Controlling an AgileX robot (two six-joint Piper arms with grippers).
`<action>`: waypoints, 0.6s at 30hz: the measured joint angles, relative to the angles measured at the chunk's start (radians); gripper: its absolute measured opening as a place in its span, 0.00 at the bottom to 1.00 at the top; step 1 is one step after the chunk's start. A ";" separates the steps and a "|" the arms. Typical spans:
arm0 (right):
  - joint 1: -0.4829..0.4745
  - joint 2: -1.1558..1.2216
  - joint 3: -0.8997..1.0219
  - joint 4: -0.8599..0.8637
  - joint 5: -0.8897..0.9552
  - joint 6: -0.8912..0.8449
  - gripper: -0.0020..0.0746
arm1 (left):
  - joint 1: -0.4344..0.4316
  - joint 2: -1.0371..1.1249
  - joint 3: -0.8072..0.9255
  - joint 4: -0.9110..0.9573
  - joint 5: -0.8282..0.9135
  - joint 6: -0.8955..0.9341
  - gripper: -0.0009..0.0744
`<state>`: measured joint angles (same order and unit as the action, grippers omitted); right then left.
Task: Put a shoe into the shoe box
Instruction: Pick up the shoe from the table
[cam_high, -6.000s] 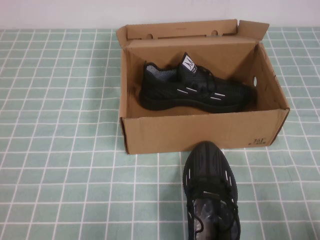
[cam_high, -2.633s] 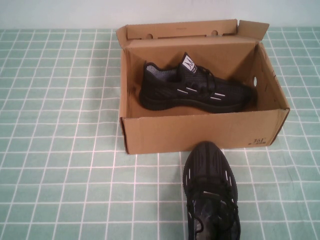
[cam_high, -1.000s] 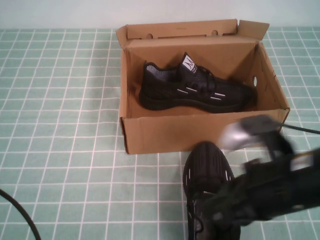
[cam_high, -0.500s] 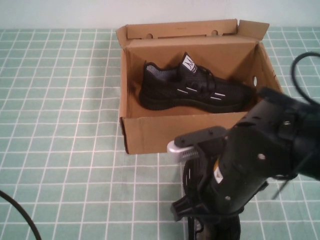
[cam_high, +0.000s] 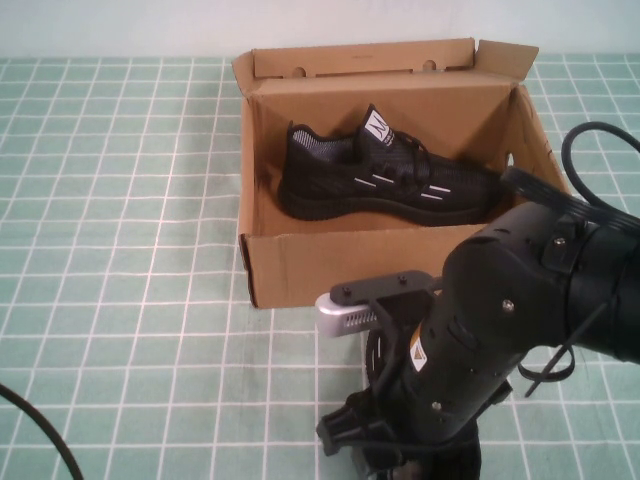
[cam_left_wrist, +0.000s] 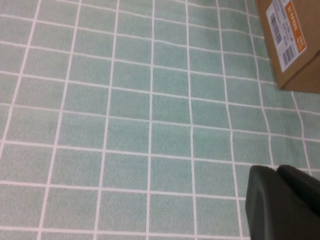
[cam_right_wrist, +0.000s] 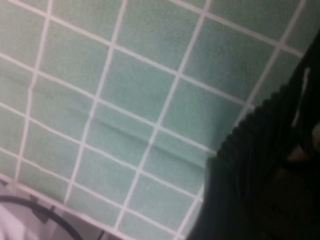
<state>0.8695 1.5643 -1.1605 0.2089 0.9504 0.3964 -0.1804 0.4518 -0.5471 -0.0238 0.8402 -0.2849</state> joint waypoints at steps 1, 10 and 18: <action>0.000 0.004 0.000 -0.006 -0.020 0.000 0.50 | 0.000 0.000 0.000 0.000 0.002 0.000 0.01; 0.000 0.094 0.000 -0.025 -0.055 -0.010 0.50 | 0.000 0.000 0.000 -0.002 0.023 0.000 0.01; 0.000 0.139 0.000 -0.023 -0.009 -0.066 0.04 | 0.000 0.000 0.000 -0.002 0.046 0.000 0.01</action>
<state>0.8695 1.7032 -1.1605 0.1857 0.9412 0.3302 -0.1804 0.4518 -0.5471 -0.0255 0.8864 -0.2849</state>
